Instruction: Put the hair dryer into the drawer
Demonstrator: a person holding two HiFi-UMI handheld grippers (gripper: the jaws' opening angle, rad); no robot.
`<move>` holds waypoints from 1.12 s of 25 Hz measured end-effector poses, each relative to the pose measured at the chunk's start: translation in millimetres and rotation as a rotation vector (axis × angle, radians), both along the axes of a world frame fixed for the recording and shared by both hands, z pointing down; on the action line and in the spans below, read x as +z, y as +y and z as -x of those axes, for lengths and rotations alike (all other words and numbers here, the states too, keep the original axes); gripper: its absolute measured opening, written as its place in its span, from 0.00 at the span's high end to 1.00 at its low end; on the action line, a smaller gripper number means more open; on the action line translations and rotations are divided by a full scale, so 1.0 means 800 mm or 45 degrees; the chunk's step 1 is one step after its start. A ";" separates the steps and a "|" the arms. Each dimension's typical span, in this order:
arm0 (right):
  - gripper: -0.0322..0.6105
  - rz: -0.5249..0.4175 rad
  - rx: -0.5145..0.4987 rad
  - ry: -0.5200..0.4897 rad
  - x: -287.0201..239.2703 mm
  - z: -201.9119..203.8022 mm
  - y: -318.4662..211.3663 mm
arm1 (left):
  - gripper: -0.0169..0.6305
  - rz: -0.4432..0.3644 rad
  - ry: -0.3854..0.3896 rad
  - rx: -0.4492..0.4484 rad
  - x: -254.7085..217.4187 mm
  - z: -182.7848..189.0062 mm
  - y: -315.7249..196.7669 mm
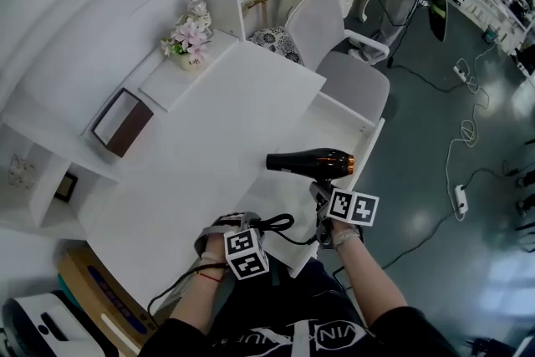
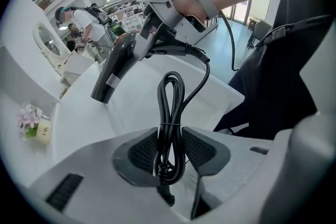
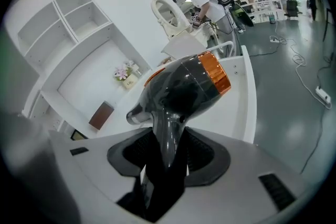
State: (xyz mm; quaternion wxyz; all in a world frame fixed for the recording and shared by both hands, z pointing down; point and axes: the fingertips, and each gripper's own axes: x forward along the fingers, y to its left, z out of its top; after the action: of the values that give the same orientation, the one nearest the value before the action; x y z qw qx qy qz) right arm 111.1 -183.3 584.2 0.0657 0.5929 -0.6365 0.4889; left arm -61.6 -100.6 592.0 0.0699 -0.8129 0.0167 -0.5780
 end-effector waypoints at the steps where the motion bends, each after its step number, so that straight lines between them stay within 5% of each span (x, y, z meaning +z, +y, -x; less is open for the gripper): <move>1: 0.68 0.003 -0.023 0.006 0.001 -0.007 -0.002 | 0.73 -0.001 -0.009 -0.014 0.004 -0.008 -0.001; 15: 0.68 0.084 -0.302 0.030 0.038 -0.058 -0.044 | 0.74 0.031 -0.029 -0.219 0.036 -0.088 -0.020; 28: 0.68 0.180 -0.684 0.137 0.070 -0.025 -0.077 | 0.74 0.045 -0.009 -0.494 0.063 -0.102 -0.017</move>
State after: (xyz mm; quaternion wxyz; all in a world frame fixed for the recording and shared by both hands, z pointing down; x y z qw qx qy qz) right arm 131.1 -244.7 640.0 0.2677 0.4220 -0.7308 0.4650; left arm 19.9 -114.1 642.1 -0.0572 -0.7935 0.1626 -0.5836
